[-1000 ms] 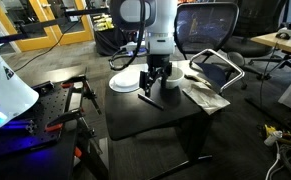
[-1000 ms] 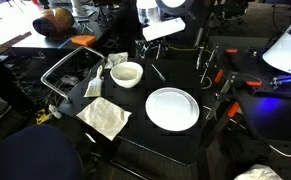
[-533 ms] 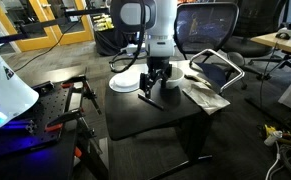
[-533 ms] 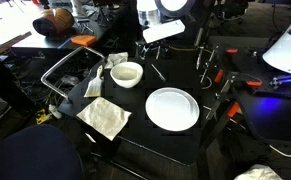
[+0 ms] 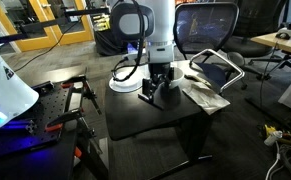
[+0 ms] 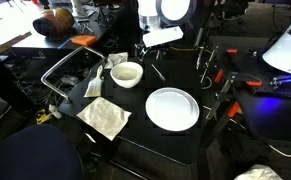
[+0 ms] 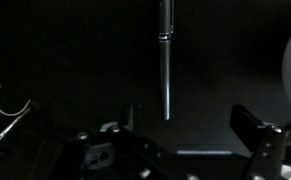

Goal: Remove the pen from the bowl, put it on the table, and then put it back in the bowl

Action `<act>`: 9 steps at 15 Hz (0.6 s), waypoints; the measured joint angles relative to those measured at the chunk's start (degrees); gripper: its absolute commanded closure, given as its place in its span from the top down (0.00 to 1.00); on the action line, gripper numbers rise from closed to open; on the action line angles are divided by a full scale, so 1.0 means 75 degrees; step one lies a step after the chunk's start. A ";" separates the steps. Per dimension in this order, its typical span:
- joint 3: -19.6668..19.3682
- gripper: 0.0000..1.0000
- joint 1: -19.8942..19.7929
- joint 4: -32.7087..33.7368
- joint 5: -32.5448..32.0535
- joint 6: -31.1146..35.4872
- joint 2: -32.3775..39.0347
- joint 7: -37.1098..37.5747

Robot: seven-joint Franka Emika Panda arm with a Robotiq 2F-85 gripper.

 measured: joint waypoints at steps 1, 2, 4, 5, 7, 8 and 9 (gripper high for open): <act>0.0049 1.00 -0.0053 0.0005 0.0034 0.0045 0.0052 -0.0008; 0.0103 1.00 -0.0115 0.0010 0.0068 0.0073 0.0095 -0.0017; 0.0230 1.00 -0.0251 0.0045 0.0159 0.0118 0.0181 -0.0051; 0.0289 1.00 -0.0315 0.0075 0.0209 0.0145 0.0227 -0.0065; 0.0409 1.00 -0.0450 0.0167 0.0319 0.0175 0.0333 -0.0170; 0.0473 1.00 -0.0520 0.0223 0.0375 0.0181 0.0392 -0.0214; 0.0539 1.00 -0.0594 0.0281 0.0439 0.0183 0.0449 -0.0294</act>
